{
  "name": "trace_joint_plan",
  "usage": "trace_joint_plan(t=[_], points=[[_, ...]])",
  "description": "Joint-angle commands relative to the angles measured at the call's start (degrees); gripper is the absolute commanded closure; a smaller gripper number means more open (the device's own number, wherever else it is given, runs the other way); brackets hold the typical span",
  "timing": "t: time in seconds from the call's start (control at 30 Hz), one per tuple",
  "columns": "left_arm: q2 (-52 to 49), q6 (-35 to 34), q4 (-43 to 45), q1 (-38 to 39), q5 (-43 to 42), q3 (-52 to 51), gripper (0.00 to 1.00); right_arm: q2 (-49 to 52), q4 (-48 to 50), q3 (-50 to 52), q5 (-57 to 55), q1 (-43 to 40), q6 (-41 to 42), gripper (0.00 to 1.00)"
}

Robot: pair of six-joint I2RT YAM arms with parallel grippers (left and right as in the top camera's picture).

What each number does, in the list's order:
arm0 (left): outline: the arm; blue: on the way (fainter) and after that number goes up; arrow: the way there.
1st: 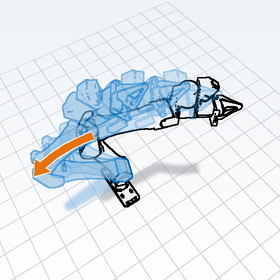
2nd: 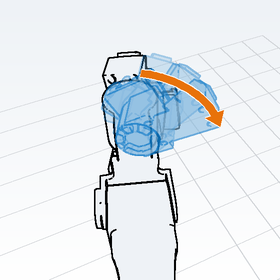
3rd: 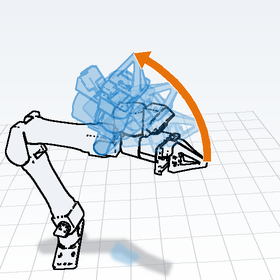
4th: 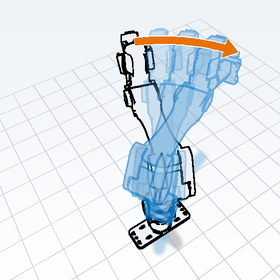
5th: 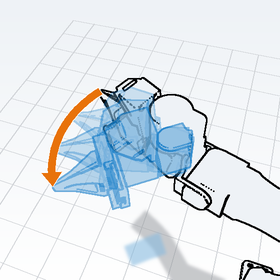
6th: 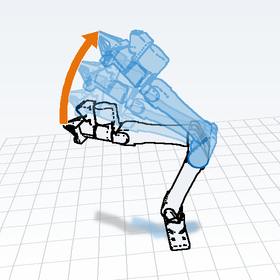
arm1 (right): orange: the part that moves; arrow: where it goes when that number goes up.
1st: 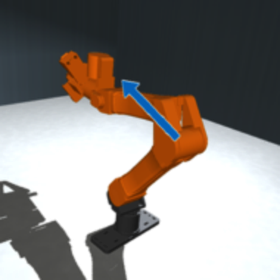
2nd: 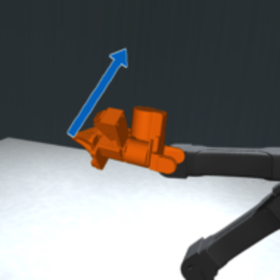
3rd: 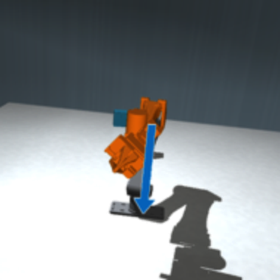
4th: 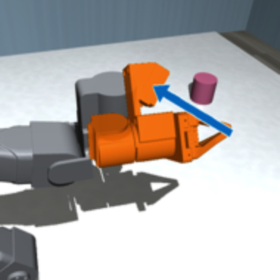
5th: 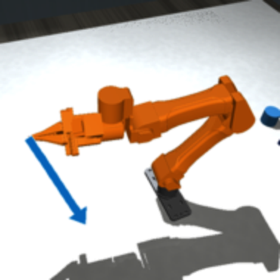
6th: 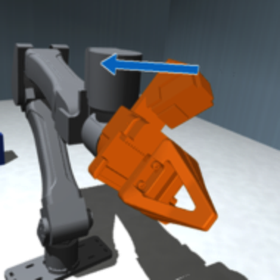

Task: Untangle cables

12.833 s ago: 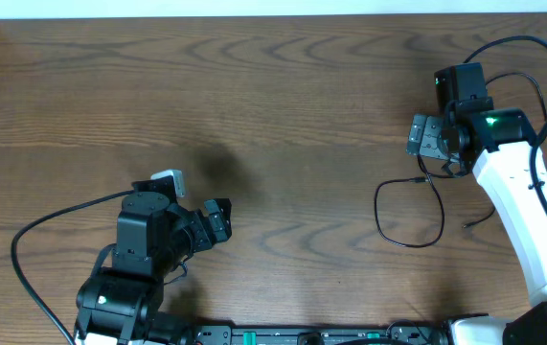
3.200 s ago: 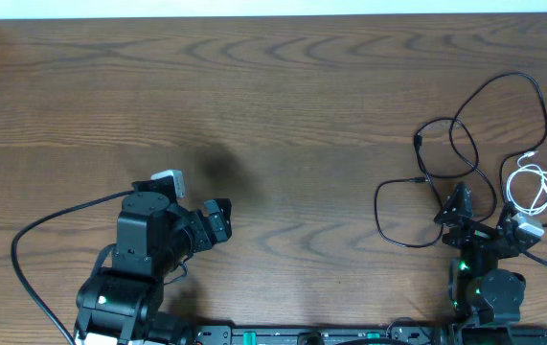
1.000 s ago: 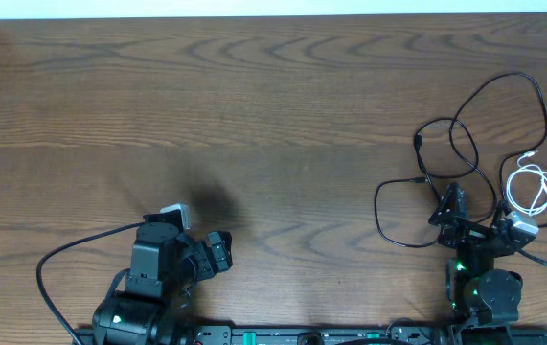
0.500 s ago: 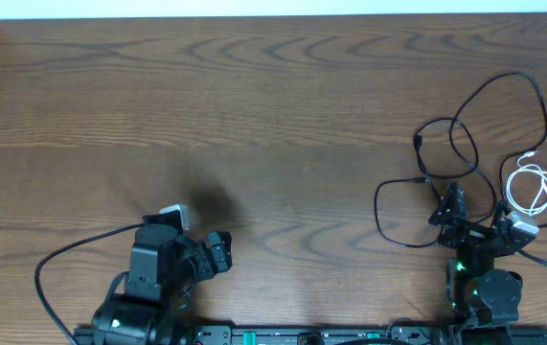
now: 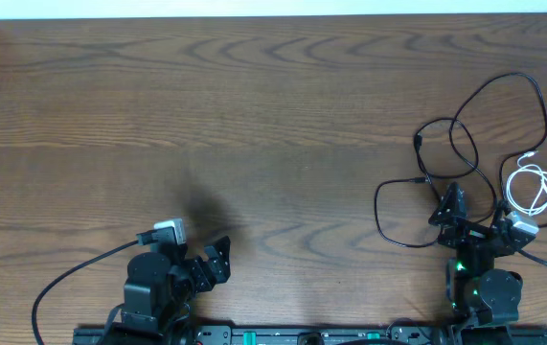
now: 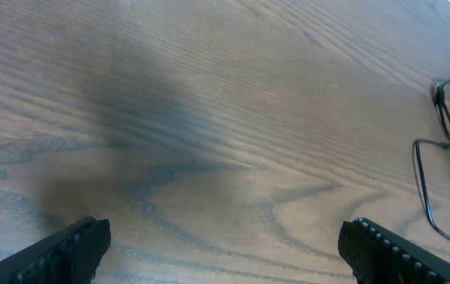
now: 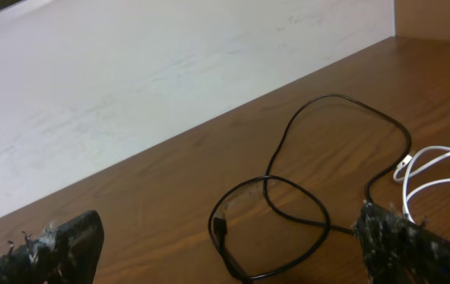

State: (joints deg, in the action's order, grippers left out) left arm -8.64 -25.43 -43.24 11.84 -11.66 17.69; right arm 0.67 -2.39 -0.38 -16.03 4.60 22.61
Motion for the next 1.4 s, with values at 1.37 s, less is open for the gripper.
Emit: trace_joint_plan(t=[1.37], points=[[8.6, 0.5, 51.4, -5.6, 0.6, -12.4, 0.02, -0.4, -0.4, 0.1, 0.1, 0.3, 0.1, 0.01]])
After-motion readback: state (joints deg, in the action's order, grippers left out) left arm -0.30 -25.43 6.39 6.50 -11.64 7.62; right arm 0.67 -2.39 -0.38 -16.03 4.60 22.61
